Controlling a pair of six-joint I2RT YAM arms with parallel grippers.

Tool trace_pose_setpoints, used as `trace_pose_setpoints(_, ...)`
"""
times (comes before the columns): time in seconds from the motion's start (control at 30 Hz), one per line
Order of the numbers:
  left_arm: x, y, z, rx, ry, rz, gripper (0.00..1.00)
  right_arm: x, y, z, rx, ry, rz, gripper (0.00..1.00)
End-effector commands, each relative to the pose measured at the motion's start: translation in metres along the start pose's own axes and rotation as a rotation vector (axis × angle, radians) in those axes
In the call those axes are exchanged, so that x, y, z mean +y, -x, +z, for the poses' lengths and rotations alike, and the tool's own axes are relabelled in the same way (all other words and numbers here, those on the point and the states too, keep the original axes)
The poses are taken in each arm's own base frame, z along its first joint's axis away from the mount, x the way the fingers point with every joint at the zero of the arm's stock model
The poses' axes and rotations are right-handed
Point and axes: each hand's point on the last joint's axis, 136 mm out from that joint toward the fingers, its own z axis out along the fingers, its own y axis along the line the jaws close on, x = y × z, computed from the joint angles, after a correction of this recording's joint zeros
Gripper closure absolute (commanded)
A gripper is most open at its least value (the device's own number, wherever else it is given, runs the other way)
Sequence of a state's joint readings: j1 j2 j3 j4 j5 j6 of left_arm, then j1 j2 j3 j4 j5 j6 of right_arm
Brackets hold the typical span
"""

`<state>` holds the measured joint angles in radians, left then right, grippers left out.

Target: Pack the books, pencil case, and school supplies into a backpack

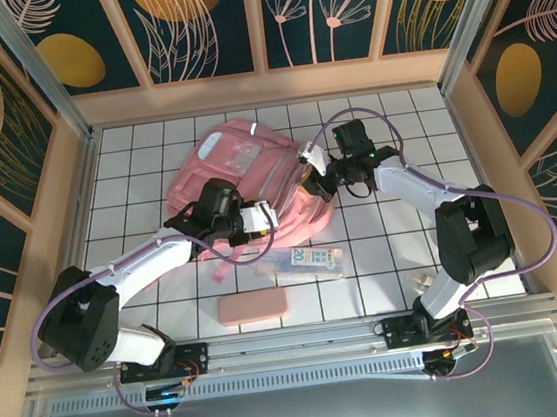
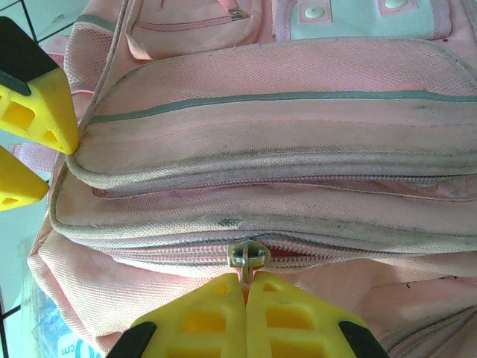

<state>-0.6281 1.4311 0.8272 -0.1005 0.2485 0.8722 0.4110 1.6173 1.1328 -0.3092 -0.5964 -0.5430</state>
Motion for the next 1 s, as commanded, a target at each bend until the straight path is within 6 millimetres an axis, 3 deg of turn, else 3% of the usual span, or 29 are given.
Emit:
trace_pose_setpoints(0.0,0.002,-0.004,0.002,0.002,0.018,0.050,0.62,0.000,0.025,-0.017,-0.091,-0.021,-0.049,1.00)
trace_pose_setpoints(0.2,-0.022,-0.002,-0.013,-0.049,-0.044,0.092,0.79,-0.004,0.024,-0.022,-0.096,-0.039,-0.041,1.00)
trace_pose_setpoints(0.4,-0.036,-0.018,-0.016,-0.025,-0.032,0.072,0.73,-0.004,0.025,-0.020,-0.102,-0.030,-0.035,1.00)
trace_pose_setpoints(0.5,-0.021,-0.022,-0.012,-0.004,0.046,0.051,0.63,-0.003,0.026,-0.019,-0.104,-0.022,-0.033,1.00)
trace_pose_setpoints(0.57,-0.014,-0.021,-0.009,-0.007,0.081,0.052,0.62,-0.002,0.025,-0.019,-0.103,-0.018,-0.032,1.00)
trace_pose_setpoints(0.97,0.013,-0.032,0.017,0.055,0.157,0.056,0.68,0.003,0.023,-0.021,-0.105,-0.007,-0.033,1.00)
